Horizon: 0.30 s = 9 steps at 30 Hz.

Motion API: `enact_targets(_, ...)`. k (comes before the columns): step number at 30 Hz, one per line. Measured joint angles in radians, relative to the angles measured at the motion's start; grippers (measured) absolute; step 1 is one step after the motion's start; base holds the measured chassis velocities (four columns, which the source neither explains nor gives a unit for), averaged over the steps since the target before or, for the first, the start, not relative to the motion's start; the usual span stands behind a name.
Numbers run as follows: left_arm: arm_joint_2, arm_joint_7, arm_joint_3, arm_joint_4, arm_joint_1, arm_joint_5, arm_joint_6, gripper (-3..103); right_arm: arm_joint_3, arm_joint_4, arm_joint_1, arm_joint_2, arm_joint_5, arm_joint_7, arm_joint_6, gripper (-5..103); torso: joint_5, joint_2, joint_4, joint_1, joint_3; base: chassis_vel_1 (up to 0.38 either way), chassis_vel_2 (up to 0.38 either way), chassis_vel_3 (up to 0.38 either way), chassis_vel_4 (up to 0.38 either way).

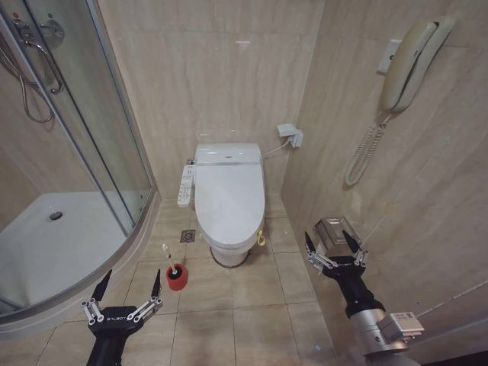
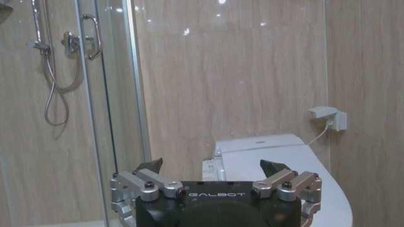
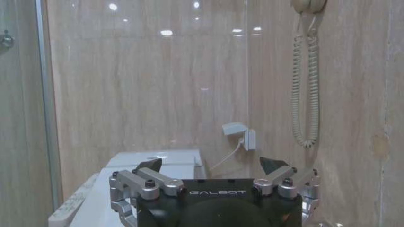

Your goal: Open the toilet lid, clean the toilet bowl with a toilet brush, close the toilet lid, and flush.

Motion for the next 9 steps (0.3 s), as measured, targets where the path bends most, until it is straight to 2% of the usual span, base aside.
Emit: enact_targets(9, 0.0, 0.0, 0.0, 0.0, 0.0, 0.0, 0.0, 100, 0.0, 0.0, 0.0, 0.0, 0.0, 0.0, 0.0, 100, 0.0, 0.0, 0.0, 0.0, 0.0, 0.0, 0.0, 0.0, 0.0)
